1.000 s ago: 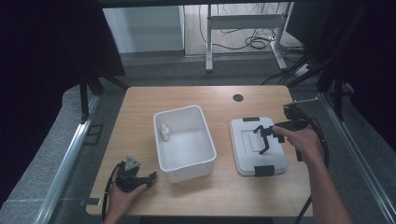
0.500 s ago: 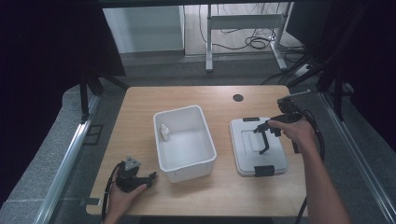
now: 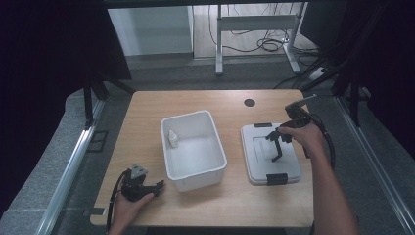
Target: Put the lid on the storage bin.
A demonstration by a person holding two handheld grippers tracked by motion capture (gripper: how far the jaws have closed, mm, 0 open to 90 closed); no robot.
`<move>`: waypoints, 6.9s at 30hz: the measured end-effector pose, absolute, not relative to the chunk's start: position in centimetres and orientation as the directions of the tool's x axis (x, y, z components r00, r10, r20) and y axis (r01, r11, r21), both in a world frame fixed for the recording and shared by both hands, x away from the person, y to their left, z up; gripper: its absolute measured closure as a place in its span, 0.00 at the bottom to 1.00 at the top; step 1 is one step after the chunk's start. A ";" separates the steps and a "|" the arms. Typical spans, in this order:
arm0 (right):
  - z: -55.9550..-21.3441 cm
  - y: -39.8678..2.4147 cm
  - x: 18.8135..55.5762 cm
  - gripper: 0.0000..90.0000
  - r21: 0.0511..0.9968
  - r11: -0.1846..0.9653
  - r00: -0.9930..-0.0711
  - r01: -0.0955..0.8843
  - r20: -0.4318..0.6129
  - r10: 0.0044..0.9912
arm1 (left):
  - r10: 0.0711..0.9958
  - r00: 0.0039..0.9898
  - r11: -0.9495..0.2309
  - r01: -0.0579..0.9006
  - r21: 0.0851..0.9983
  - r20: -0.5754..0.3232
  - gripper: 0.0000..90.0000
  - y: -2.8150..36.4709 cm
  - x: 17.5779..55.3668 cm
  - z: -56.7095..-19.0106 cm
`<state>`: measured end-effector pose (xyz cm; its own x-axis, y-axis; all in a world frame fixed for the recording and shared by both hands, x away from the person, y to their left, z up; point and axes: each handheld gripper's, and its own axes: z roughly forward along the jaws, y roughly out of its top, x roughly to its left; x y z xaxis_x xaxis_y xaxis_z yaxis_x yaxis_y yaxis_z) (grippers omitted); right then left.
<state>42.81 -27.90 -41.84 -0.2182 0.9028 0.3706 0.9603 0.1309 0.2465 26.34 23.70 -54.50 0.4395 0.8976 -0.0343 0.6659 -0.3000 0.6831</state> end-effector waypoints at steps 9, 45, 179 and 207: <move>-43.1 -28.0 43.7 0.59 0.220 0.146 -0.213 0.965 0.324 0.922 | 0.897 0.440 -0.301 0.666 0.683 -0.034 0.14 23.7 26.3 -54.5; -44.7 -27.7 44.1 0.95 0.125 0.040 -0.083 0.991 0.361 0.929 | 0.897 0.441 -0.301 0.666 0.683 -0.035 0.14 23.7 26.4 -54.5; -30.2 -13.2 40.8 0.94 0.236 0.170 -0.269 0.957 0.497 0.825 | 0.896 0.442 -0.303 0.664 0.683 -0.032 0.14 23.7 26.4 -54.5; -30.1 -9.2 41.2 0.94 0.214 0.183 -0.269 0.960 0.508 0.818 | 0.896 0.442 -0.302 0.664 0.683 -0.034 0.14 23.7 26.4 -54.5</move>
